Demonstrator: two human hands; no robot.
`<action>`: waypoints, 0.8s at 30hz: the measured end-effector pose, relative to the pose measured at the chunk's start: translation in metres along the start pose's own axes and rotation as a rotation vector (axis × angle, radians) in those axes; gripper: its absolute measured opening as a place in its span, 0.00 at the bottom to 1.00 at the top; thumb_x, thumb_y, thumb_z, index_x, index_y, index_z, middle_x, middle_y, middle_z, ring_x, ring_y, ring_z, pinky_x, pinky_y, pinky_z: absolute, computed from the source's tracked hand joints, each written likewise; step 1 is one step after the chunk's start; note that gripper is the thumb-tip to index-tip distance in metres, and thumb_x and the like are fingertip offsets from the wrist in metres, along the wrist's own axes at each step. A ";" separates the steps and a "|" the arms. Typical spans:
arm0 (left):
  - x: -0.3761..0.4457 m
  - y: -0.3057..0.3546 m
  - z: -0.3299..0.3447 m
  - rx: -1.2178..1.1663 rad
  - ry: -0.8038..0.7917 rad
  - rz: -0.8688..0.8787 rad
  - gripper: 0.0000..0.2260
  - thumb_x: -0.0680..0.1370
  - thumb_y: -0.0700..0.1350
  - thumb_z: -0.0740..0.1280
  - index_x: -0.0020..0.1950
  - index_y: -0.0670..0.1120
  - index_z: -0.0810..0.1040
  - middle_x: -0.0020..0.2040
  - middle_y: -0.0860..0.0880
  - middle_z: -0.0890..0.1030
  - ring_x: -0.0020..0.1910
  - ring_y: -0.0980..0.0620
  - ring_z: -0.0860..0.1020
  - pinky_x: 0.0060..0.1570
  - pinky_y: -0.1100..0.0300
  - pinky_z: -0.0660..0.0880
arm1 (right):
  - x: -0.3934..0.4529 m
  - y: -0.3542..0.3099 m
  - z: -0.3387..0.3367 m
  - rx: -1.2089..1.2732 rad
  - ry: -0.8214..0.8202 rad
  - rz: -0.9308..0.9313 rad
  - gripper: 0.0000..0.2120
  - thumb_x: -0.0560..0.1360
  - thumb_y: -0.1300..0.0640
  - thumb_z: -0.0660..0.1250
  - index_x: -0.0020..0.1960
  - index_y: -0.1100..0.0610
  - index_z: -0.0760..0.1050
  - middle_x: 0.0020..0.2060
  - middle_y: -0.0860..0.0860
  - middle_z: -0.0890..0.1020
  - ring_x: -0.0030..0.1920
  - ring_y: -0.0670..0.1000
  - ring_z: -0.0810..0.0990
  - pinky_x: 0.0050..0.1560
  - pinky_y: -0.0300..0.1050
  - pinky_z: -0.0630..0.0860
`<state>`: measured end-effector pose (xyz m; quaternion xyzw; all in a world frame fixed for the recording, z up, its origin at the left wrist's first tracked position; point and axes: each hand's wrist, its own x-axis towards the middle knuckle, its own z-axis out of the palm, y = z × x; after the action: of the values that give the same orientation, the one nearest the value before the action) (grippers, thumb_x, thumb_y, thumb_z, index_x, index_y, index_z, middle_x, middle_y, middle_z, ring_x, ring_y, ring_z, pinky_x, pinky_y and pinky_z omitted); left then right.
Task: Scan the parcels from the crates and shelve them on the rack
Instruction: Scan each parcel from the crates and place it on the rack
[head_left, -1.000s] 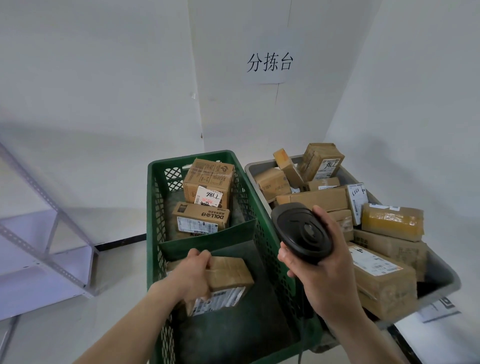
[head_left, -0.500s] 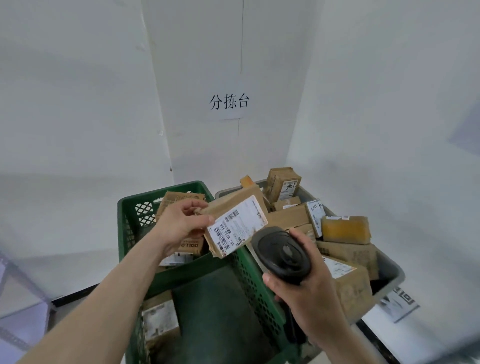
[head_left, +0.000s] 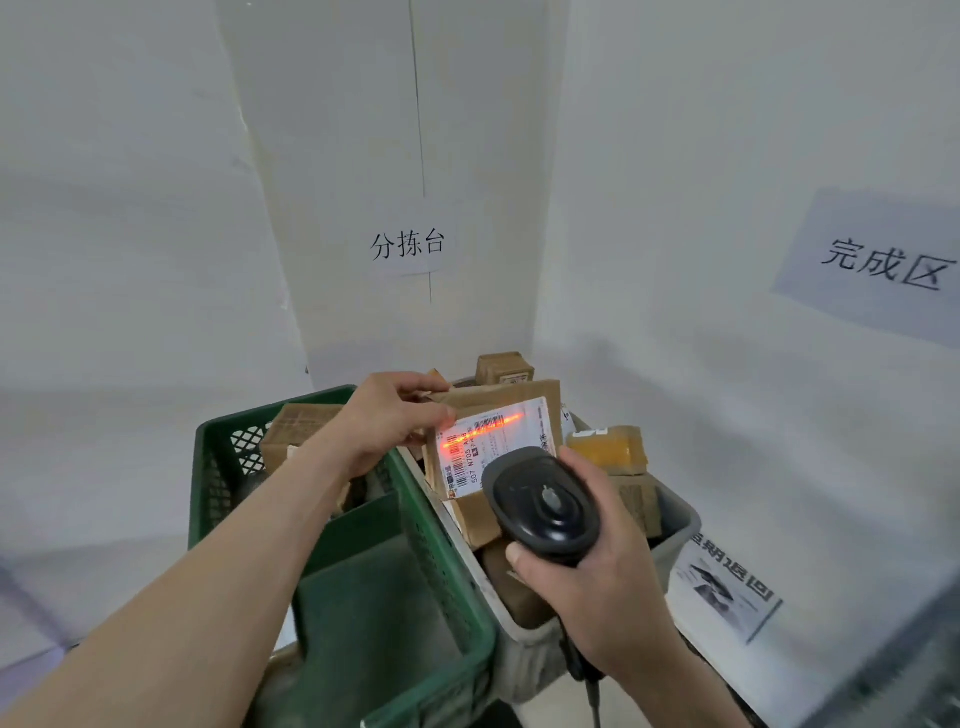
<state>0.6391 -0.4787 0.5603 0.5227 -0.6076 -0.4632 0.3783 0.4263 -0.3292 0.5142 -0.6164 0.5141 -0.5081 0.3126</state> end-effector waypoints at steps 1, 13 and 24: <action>-0.006 0.004 0.010 0.011 -0.001 0.001 0.15 0.73 0.39 0.76 0.59 0.46 0.82 0.53 0.43 0.83 0.53 0.45 0.82 0.48 0.51 0.83 | -0.007 0.000 -0.010 0.006 0.005 0.008 0.40 0.66 0.67 0.81 0.66 0.39 0.68 0.54 0.25 0.77 0.58 0.29 0.77 0.52 0.23 0.73; -0.067 0.036 0.090 0.047 -0.005 0.024 0.17 0.74 0.38 0.76 0.61 0.45 0.81 0.53 0.41 0.83 0.55 0.41 0.81 0.53 0.48 0.82 | -0.072 -0.004 -0.095 0.024 0.000 0.048 0.40 0.67 0.65 0.81 0.67 0.36 0.67 0.53 0.21 0.75 0.57 0.25 0.74 0.50 0.18 0.68; -0.093 0.044 0.105 -0.009 -0.053 0.079 0.20 0.68 0.39 0.78 0.59 0.44 0.81 0.53 0.38 0.81 0.50 0.40 0.82 0.51 0.47 0.82 | -0.117 -0.018 -0.111 -0.045 0.115 0.051 0.43 0.66 0.61 0.83 0.73 0.41 0.68 0.58 0.30 0.79 0.61 0.32 0.76 0.61 0.24 0.71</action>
<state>0.5431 -0.3686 0.5745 0.4842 -0.6355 -0.4643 0.3821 0.3321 -0.1980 0.5266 -0.5798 0.5581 -0.5228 0.2812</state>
